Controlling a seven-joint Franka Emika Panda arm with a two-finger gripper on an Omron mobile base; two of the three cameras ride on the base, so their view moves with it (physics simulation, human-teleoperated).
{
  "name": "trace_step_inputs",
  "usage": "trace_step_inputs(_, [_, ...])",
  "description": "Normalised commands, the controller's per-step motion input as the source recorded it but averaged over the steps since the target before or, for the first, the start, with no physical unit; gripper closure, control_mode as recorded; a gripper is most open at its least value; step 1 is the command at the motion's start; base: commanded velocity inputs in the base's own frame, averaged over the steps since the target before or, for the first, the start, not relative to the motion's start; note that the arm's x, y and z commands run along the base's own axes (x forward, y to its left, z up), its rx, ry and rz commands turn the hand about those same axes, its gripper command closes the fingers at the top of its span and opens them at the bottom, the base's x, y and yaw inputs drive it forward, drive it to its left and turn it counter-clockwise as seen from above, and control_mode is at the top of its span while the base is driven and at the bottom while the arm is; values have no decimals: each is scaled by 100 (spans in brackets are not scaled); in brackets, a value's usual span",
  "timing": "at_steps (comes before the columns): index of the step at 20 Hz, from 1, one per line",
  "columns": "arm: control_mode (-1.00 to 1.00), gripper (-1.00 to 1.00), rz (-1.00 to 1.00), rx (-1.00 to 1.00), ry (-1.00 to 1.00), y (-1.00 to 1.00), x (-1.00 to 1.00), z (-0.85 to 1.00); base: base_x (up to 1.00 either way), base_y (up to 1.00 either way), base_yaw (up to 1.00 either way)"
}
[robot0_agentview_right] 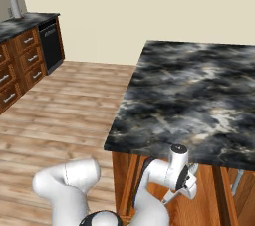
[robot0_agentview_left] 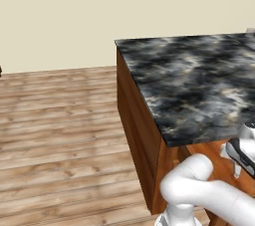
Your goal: Take the tongs from the drawer on the right and place them on the dining counter next to the tray containing the kebab skewer.
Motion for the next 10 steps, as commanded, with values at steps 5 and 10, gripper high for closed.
trace_step_inputs(5, [-100,100,1,0,0,0,-47,77,0,0,0])
trace_step_inputs(10, [-100,100,1,0,0,0,-55,73,0,0,0])
